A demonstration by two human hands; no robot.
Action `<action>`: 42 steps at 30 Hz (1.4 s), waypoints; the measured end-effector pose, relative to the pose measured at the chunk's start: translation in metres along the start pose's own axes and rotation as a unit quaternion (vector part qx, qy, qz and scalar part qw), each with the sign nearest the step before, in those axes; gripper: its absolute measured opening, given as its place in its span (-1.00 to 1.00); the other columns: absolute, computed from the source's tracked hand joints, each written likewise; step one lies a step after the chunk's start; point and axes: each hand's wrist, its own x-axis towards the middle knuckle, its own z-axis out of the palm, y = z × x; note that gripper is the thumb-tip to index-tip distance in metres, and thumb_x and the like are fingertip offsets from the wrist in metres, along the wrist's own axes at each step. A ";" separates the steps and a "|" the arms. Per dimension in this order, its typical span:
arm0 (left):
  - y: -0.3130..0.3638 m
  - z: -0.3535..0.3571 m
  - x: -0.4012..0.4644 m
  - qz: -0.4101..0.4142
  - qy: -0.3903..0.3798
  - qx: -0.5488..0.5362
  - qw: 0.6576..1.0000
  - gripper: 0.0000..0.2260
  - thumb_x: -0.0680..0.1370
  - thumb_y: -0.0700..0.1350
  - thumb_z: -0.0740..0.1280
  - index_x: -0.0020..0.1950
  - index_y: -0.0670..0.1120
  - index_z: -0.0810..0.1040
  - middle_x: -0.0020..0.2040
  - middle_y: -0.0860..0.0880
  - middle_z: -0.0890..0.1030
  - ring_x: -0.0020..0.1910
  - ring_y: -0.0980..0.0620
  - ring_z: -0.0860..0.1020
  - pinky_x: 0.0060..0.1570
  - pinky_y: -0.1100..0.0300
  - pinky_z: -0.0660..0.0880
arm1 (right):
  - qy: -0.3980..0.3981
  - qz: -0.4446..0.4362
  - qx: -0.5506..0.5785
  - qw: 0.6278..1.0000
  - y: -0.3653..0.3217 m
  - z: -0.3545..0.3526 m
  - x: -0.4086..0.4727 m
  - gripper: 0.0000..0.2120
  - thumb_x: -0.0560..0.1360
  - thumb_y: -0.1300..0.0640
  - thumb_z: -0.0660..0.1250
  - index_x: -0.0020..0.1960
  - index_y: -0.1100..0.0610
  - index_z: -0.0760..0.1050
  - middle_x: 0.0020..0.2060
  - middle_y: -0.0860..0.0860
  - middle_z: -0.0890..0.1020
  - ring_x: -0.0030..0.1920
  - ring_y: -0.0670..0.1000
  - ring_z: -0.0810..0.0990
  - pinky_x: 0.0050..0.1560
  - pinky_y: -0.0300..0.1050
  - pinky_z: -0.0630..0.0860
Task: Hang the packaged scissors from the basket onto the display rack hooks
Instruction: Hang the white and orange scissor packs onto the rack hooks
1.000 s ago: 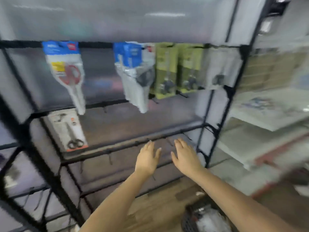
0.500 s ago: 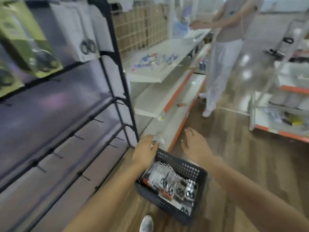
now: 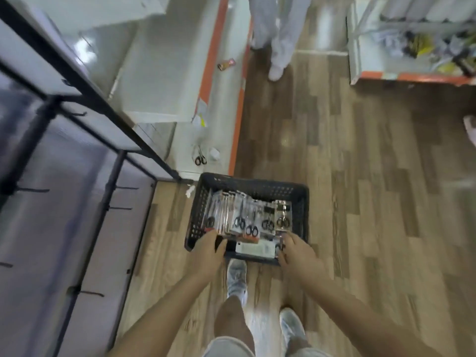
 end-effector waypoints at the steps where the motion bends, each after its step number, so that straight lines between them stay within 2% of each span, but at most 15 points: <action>1: -0.010 0.003 0.008 -0.007 -0.014 -0.001 1.000 -0.75 0.63 -0.03 0.15 0.17 -0.14 0.48 0.08 -0.03 0.54 0.06 -0.07 0.53 0.03 0.09 0.46 | -0.014 0.011 0.000 1.000 0.001 0.010 0.007 -0.56 0.59 0.09 0.14 0.45 0.15 0.22 0.42 0.06 0.31 0.37 0.03 0.34 0.31 -0.15 0.30; 3: -0.026 0.010 0.026 -0.025 -0.049 0.003 0.998 -0.69 0.64 -0.08 0.15 0.29 -0.21 0.45 0.21 -0.08 0.50 0.21 -0.10 0.48 0.03 0.18 0.37 | -0.033 0.039 0.007 0.999 0.004 0.029 0.024 -0.54 0.60 0.07 0.13 0.47 0.13 0.19 0.43 0.03 0.30 0.37 0.01 0.33 0.32 -0.15 0.29; 5: -0.042 0.019 0.052 -0.024 -0.077 0.007 0.997 -0.70 0.63 -0.10 0.17 0.29 -0.23 0.45 0.24 -0.12 0.50 0.21 -0.10 0.47 -0.04 0.23 0.31 | -0.041 0.057 0.011 0.998 0.009 0.044 0.043 -0.53 0.60 0.07 0.12 0.48 0.14 0.18 0.43 0.02 0.29 0.39 0.00 0.31 0.36 -0.16 0.23; 9: -0.068 0.040 0.121 -0.006 -0.078 0.025 0.997 -0.71 0.62 -0.04 0.17 0.23 -0.19 0.48 0.14 -0.10 0.55 0.11 -0.09 0.51 0.03 0.11 0.42 | -0.032 0.044 0.009 0.998 0.031 0.066 0.097 -0.60 0.58 0.12 0.13 0.40 0.16 0.29 0.37 0.05 0.37 0.33 0.02 0.37 0.31 -0.18 0.27; 12: -0.081 0.064 0.171 -0.009 -0.051 0.036 0.998 -0.73 0.62 -0.02 0.17 0.16 -0.16 0.51 0.03 -0.08 0.55 0.02 -0.07 0.53 -0.01 0.05 0.46 | -0.030 0.055 0.007 0.998 0.051 0.088 0.141 -0.54 0.60 0.10 0.12 0.46 0.18 0.21 0.42 0.06 0.31 0.38 0.03 0.32 0.36 -0.16 0.24; 15: -0.101 0.105 0.211 -0.021 -0.042 0.053 0.997 -0.73 0.62 -0.03 0.18 0.18 -0.17 0.48 0.05 -0.08 0.54 0.04 -0.09 0.52 0.00 0.02 0.48 | -0.023 0.055 0.017 0.998 0.071 0.126 0.186 -0.56 0.59 0.11 0.14 0.44 0.19 0.24 0.37 0.07 0.36 0.33 0.04 0.37 0.33 -0.13 0.30; 17: -0.114 0.141 0.234 -0.005 -0.058 0.060 0.996 -0.75 0.61 -0.04 0.19 0.17 -0.17 0.48 0.03 -0.07 0.52 0.03 -0.08 0.51 -0.03 0.05 0.48 | -0.024 0.044 0.004 0.999 0.087 0.159 0.216 -0.55 0.59 0.13 0.15 0.44 0.22 0.23 0.38 0.10 0.35 0.35 0.07 0.35 0.35 -0.10 0.27; 19: -0.128 0.178 0.253 0.015 -0.064 0.066 0.996 -0.78 0.61 -0.08 0.20 0.14 -0.18 0.49 0.02 -0.03 0.49 0.07 -0.06 0.48 -0.04 0.16 0.39 | -0.027 0.047 0.005 0.999 0.100 0.196 0.245 -0.53 0.59 0.13 0.14 0.46 0.24 0.20 0.42 0.12 0.30 0.39 0.09 0.31 0.38 -0.10 0.23; 22: -0.154 0.229 0.283 0.032 -0.049 0.084 0.995 -0.74 0.61 -0.12 0.21 0.23 -0.22 0.47 0.18 -0.10 0.49 0.19 -0.08 0.43 0.12 0.16 0.33 | -0.045 0.050 -0.002 0.998 0.114 0.255 0.287 -0.51 0.59 0.10 0.13 0.48 0.21 0.15 0.45 0.12 0.24 0.40 0.09 0.28 0.37 -0.06 0.24; 25: -0.179 0.272 0.317 0.037 -0.027 0.100 0.994 -0.70 0.61 -0.09 0.20 0.28 -0.22 0.44 0.25 -0.13 0.45 0.25 -0.09 0.39 0.20 0.14 0.30 | -0.056 0.045 0.011 0.997 0.122 0.307 0.327 -0.53 0.59 0.12 0.13 0.46 0.22 0.17 0.42 0.15 0.27 0.35 0.13 0.32 0.33 -0.06 0.26; 30: -0.193 0.307 0.377 0.037 0.051 0.133 0.989 -0.60 0.60 -0.02 0.22 0.35 -0.22 0.38 0.32 -0.17 0.40 0.28 -0.12 0.33 0.21 0.13 0.25 | -0.028 0.034 0.033 0.998 0.134 0.360 0.382 -0.52 0.62 0.07 0.08 0.49 0.20 0.11 0.46 0.14 0.20 0.42 0.13 0.23 0.40 -0.04 0.17; 34: -0.190 0.320 0.407 0.002 0.102 0.135 0.986 -0.45 0.51 0.14 0.31 0.35 -0.19 0.36 0.33 -0.15 0.34 0.31 -0.12 0.27 0.23 0.09 0.25 | 0.034 0.028 0.032 0.999 0.142 0.382 0.414 -0.49 0.60 -0.01 0.11 0.46 0.23 0.16 0.42 0.19 0.25 0.39 0.17 0.28 0.38 0.02 0.26; 38: -0.190 0.324 0.416 -0.014 0.114 0.138 0.984 -0.43 0.48 0.15 0.35 0.37 -0.13 0.34 0.34 -0.12 0.34 0.32 -0.10 0.25 0.18 0.08 0.27 | 0.073 0.031 0.046 0.996 0.138 0.398 0.428 -0.45 0.60 -0.05 0.10 0.47 0.22 0.13 0.49 0.22 0.12 0.47 0.18 0.15 0.45 0.10 0.17; 42: -0.189 0.323 0.410 -0.021 0.123 0.098 0.987 -0.46 0.52 0.08 0.33 0.41 -0.13 0.30 0.37 -0.13 0.32 0.34 -0.12 0.27 0.22 0.07 0.27 | 0.037 0.041 0.029 0.998 0.134 0.404 0.422 -0.43 0.63 -0.06 -0.08 0.54 0.18 -0.12 0.53 0.18 -0.11 0.52 0.15 -0.11 0.51 0.09 -0.06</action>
